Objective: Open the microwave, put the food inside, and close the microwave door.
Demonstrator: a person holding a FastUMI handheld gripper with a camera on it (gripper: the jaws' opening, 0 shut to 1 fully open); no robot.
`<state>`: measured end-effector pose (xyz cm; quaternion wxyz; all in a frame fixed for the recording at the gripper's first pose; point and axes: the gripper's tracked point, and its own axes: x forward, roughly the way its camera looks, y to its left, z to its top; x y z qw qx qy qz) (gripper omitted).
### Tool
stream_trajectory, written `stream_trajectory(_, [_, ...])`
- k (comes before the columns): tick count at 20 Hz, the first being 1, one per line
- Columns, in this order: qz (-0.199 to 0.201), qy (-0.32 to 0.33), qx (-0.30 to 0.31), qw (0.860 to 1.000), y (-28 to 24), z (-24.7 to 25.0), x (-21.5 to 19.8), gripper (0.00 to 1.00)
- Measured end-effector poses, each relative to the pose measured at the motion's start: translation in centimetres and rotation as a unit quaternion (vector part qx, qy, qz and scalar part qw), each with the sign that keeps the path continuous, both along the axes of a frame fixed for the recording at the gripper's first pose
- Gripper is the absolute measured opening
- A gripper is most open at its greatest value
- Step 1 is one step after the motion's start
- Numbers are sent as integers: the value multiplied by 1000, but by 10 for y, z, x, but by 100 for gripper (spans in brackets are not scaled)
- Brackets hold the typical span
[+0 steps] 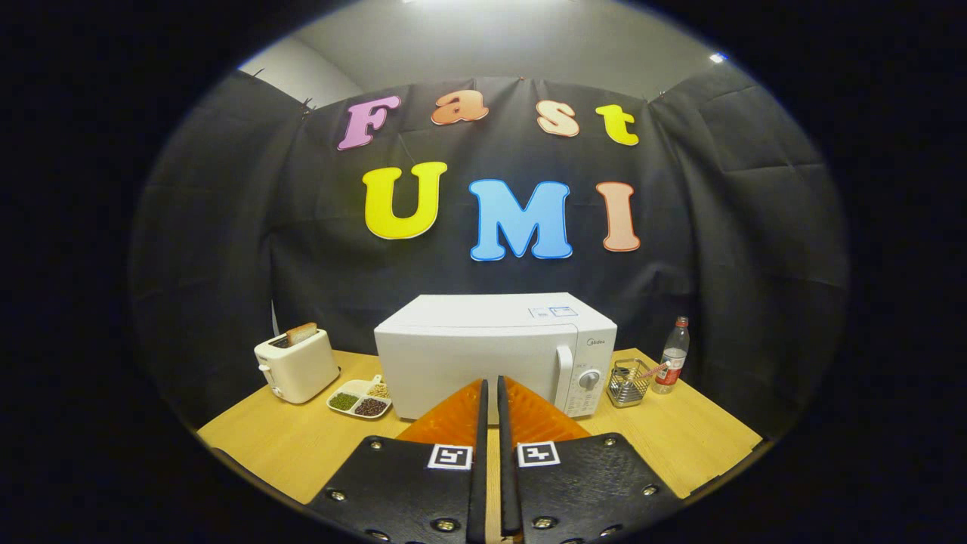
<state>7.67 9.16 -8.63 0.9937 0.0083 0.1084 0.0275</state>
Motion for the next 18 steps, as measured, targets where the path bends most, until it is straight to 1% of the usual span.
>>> stream_trajectory(1, [8, -3, 3, 1000, 5, 1, -9, 8])
stream_trajectory(3, [14, -6, 8, 1000, 11, 6, -25, 36])
stream_trajectory(4, [15, -10, 13, 1000, 12, 9, -32, 60])
stream_trajectory(6, [8, -18, 18, 1000, 12, 18, -45, 96])
stream_trajectory(7, [3, -23, 17, 1000, 9, 20, -49, 99])
stream_trajectory(11, [10, -36, 27, 999, 8, 36, -63, 99])
stream_trajectory(14, [-3, -55, 34, 998, -2, 51, -67, 98])
stream_trajectory(18, [-18, -76, 28, 997, -9, 68, -69, 99])
